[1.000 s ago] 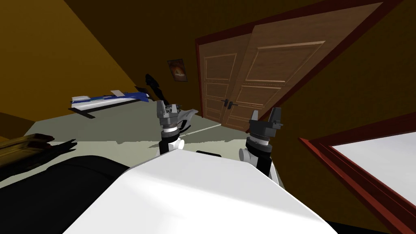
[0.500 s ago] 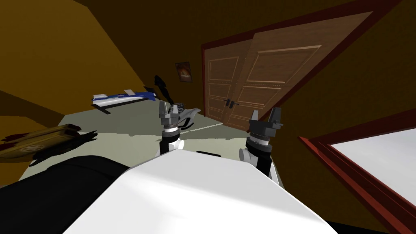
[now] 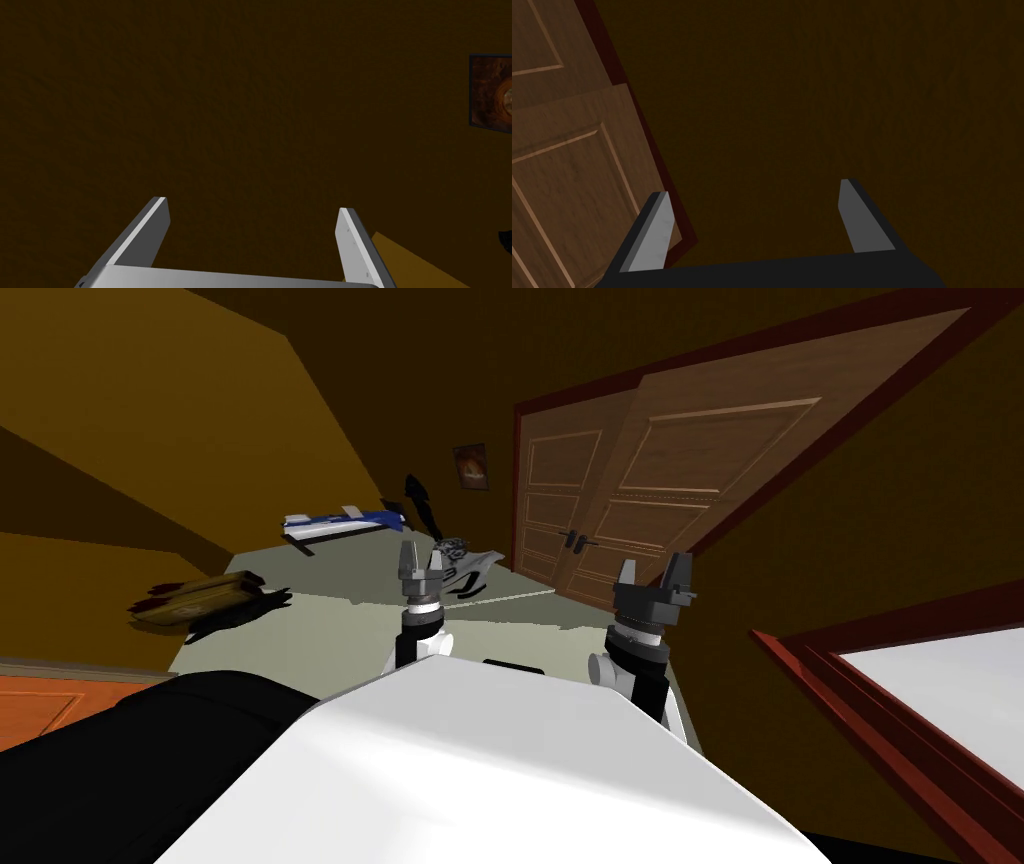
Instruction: Pull the door open
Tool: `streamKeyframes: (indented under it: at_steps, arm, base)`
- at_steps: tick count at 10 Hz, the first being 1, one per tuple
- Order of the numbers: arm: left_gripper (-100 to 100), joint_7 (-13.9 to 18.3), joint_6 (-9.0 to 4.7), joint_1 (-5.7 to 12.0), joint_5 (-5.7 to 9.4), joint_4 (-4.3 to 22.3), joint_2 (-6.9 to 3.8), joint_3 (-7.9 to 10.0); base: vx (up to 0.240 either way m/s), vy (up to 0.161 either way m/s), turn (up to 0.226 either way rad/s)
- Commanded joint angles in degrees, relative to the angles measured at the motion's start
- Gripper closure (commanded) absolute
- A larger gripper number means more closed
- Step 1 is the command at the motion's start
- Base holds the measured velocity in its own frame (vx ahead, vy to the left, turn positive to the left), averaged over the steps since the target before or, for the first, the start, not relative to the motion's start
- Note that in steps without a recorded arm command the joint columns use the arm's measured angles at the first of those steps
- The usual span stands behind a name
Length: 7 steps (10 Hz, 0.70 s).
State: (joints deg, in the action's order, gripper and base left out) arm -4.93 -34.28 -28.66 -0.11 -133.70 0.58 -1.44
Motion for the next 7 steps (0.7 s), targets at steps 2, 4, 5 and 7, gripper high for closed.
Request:
streamKeyframes:
  at_steps: [2, 4, 5, 7]
  arm:
    - [-100, 1.52, 1.18, 0.12, -0.56, 0.69, -0.75, 0.11]
    - [-100, 2.55, 1.89, 0.09, -1.03, 1.26, -1.27, 0.07]
    - [-100, 2.96, 2.17, 0.08, -1.22, 1.49, -1.47, 0.05]
    - [-100, 4.0, 2.88, 0.06, -1.7, 2.06, -1.98, 0.0]
  base:
    - [-0.197, 0.002, 0.194]
    - [-0.196, 0.01, 0.258]
    - [-0.198, 0.014, 0.201]
    - [-0.2, 0.031, 0.211]
